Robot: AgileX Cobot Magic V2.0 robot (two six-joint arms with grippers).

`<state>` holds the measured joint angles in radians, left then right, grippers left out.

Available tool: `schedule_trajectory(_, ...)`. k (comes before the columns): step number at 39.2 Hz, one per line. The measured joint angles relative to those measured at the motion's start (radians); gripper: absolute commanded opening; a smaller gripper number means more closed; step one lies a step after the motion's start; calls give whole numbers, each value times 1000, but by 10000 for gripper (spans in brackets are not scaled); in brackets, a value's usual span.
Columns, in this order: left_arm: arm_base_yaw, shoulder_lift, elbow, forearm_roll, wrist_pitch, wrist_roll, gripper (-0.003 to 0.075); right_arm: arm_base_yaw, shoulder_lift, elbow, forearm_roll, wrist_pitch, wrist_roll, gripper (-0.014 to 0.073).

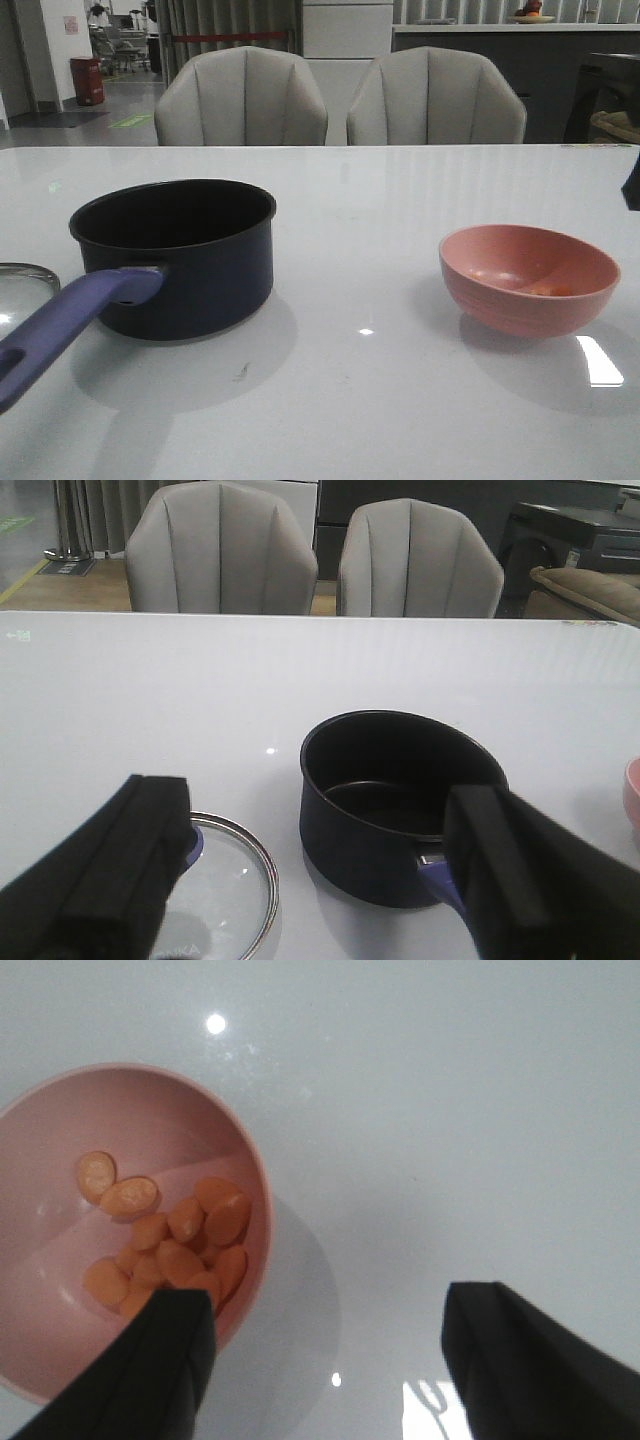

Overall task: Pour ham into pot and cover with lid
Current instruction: 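Grasp the rim of the pink bowl with the right gripper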

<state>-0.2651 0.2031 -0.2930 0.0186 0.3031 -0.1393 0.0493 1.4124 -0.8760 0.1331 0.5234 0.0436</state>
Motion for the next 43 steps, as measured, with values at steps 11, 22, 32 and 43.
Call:
schedule_trajectory(11,0,0,0,0,0,0,564,0,255,-164,21,69,-12,580)
schedule_trajectory(22,0,0,0,4,0,0,564,0,399,-247,118,82,-91,414)
schedule_trajectory(32,0,0,0,10,0,0,564,0,441,-277,158,92,-96,146)
schedule_trajectory(43,0,0,0,10,0,0,564,0,441,-287,167,90,-98,137)
